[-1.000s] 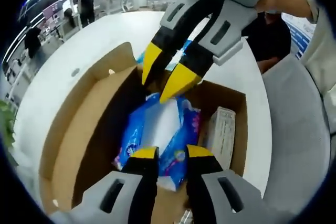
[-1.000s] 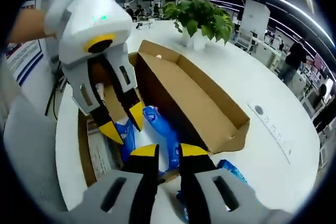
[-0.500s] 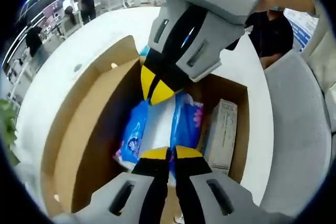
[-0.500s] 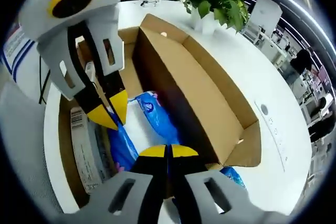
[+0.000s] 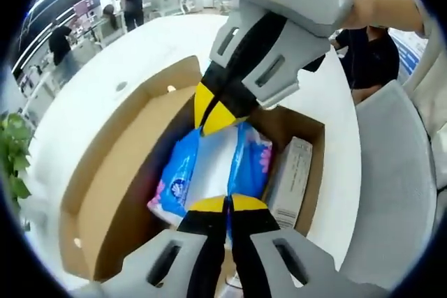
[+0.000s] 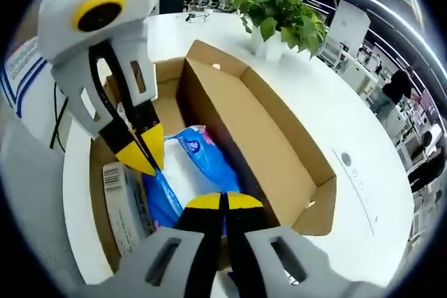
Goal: Operate the shoe box by opening the lid, removing the specified soft item, and placing it in the target area until the item is outside and the box remains undamaged.
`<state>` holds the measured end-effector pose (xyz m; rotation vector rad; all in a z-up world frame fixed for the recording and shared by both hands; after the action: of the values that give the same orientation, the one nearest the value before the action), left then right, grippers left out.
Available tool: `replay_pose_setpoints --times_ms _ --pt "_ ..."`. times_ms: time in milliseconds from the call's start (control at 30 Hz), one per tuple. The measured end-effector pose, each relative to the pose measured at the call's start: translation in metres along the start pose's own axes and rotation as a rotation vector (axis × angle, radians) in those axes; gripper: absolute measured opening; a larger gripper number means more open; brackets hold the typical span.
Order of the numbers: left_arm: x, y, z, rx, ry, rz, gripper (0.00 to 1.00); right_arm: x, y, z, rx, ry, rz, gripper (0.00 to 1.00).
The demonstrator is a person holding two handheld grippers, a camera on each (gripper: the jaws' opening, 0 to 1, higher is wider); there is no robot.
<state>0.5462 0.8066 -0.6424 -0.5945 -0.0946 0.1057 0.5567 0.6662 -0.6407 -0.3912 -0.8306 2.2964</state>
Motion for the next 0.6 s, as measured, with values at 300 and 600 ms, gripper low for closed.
replay_pose_setpoints --times_ms 300,600 --pt "-0.005 -0.008 0.025 -0.033 -0.041 0.017 0.00 0.002 -0.019 0.016 -0.041 0.000 0.035 0.00" --pt "-0.005 -0.031 0.055 -0.070 -0.100 0.029 0.00 -0.002 -0.035 0.045 -0.096 0.015 0.071 0.00"
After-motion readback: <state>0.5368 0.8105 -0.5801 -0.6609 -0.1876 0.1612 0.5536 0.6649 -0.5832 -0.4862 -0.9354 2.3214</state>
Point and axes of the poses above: the point that each gripper's makers call its tool centre point, and the gripper's own axes: z roughly backward along the fingers, x roughly to its left, y roughly out of its underside, the point moved 10 cm from there along z, roughly backward along the fingers, and after that the axes turned 9 degrees about -z, right-handed, at the moved point
